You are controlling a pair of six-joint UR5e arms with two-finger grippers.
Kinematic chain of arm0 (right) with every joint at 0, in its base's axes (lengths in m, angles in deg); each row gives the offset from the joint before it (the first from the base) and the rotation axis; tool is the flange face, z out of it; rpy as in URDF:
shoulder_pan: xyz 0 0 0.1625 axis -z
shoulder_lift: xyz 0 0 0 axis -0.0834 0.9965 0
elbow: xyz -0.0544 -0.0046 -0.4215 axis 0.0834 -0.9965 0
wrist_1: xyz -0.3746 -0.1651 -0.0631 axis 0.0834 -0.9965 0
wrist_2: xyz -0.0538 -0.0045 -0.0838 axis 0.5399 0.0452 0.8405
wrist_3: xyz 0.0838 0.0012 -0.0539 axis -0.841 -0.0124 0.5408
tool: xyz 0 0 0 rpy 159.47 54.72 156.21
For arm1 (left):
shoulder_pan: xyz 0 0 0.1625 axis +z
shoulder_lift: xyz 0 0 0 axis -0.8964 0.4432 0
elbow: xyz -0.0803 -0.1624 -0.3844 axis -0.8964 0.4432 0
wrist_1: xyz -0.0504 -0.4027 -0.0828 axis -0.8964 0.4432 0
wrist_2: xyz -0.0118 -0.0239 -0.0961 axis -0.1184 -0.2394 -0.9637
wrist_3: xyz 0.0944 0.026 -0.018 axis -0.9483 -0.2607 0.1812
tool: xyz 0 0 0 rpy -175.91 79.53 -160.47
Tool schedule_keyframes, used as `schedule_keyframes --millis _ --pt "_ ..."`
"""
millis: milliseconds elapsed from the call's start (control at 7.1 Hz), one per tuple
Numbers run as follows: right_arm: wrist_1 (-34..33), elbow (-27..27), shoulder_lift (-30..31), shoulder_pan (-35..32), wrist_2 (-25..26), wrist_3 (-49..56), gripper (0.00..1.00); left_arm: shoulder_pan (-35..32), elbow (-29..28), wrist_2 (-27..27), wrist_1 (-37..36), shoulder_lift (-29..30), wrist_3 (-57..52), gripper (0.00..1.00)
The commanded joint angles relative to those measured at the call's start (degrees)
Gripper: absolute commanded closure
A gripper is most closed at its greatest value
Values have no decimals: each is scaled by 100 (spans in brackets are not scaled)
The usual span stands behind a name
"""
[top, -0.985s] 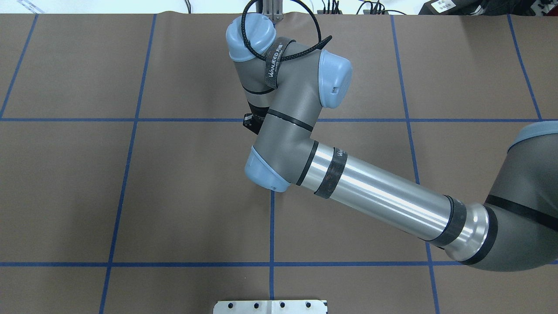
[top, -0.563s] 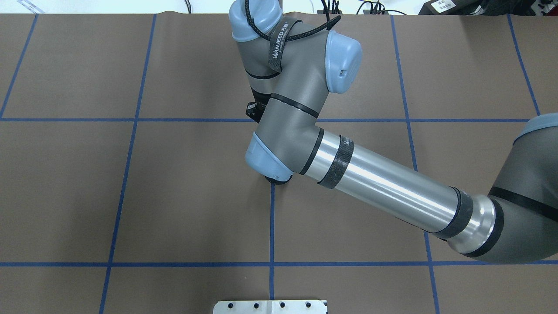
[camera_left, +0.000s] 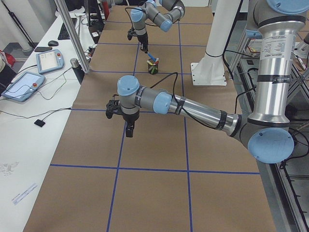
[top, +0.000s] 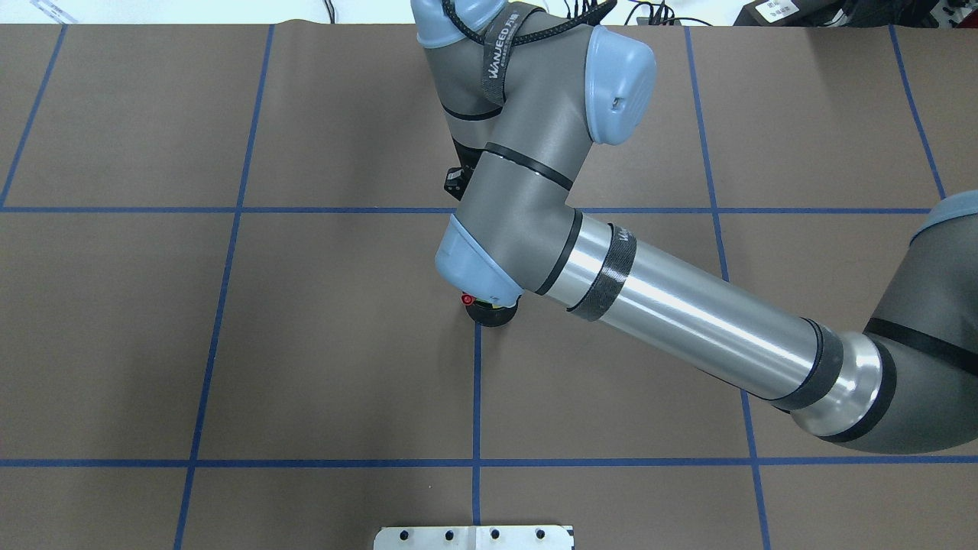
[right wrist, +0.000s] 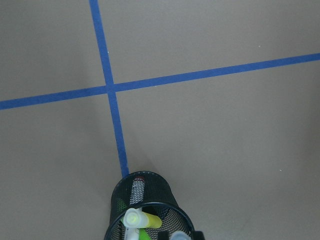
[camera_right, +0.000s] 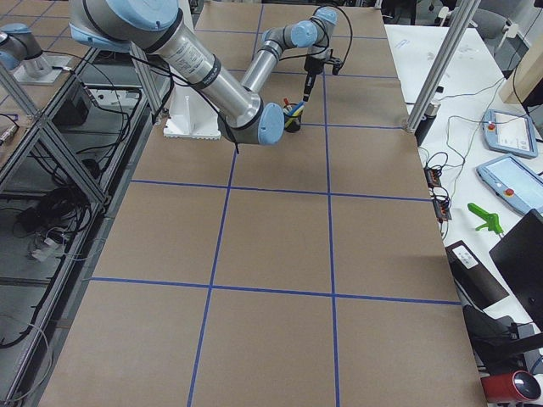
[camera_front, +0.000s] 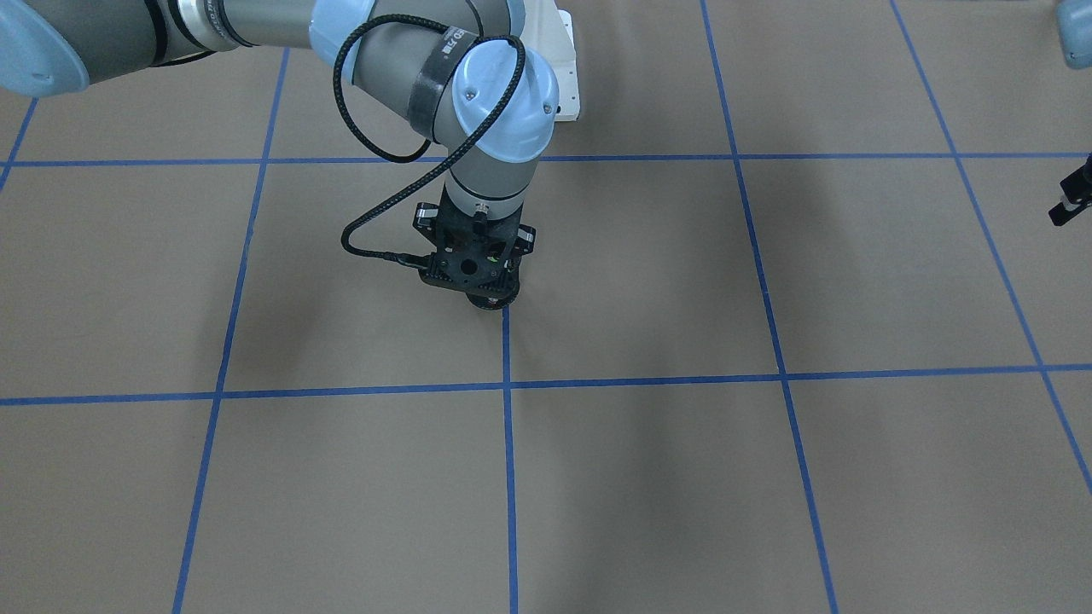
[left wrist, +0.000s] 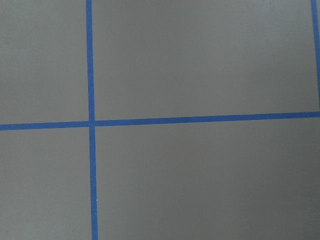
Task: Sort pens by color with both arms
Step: 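Lift the blue marker out of the cup with the right gripper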
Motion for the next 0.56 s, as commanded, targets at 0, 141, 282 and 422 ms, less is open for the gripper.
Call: schedule_keyframes --millis 0,141,282,422 --pt "-478 288 -8 -293 -3 82 79 0 35 0 -77 0 0 0" --pt "-645 490 10 -382 -3 83 79 0 35 0 -86 0 0 0" --pt "-743 605 10 -531 -3 91 79 0 44 0 -86 9 0 0" --pt "-813 606 106 -645 -3 448 79 0 52 0 -95 9 0 0"
